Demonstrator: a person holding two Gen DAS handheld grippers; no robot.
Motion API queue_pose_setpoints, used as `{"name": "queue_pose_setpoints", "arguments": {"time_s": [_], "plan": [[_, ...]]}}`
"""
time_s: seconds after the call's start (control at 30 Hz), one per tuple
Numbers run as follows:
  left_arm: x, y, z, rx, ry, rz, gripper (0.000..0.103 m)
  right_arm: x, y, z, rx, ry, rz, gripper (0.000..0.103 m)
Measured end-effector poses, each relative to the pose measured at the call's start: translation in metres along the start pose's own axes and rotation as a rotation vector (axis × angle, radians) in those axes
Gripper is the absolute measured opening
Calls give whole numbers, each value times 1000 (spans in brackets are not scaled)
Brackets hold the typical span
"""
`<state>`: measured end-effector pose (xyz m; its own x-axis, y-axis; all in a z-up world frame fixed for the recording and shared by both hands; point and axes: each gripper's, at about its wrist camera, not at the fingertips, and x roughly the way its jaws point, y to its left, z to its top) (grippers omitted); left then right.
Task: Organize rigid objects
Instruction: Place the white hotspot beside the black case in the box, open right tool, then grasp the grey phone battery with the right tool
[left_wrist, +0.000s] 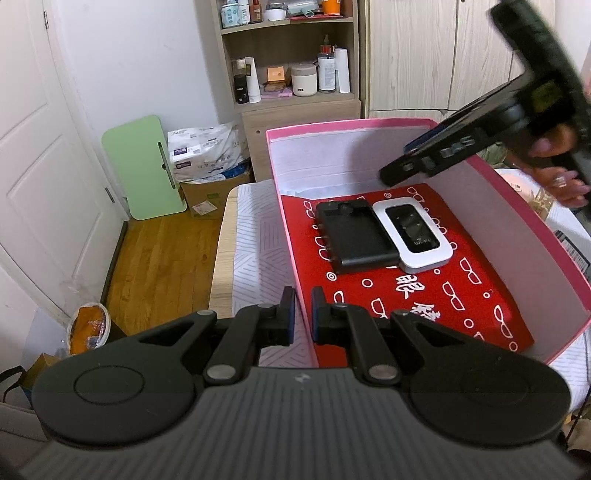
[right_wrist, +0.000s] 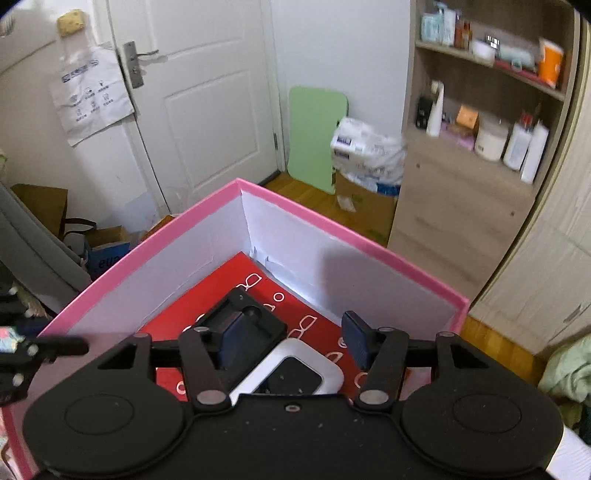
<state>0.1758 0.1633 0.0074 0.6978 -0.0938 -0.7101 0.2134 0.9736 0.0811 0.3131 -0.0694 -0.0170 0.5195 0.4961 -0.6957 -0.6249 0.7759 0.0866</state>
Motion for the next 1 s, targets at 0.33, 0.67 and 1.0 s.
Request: {"name": "queue_pose_setpoints", "arguments": {"time_s": [0.33,0.67,1.0], "plan": [[0,-8,1,61,5,30,7,-107,-19,-63,78,-89,5,63],[1,-10,2,52,20,47,7,-143,-48,-174,161,-89,-153,63],[2,-13,6,46,31,73,7,-125,-67,-239,206,-17,-286,63]]}}
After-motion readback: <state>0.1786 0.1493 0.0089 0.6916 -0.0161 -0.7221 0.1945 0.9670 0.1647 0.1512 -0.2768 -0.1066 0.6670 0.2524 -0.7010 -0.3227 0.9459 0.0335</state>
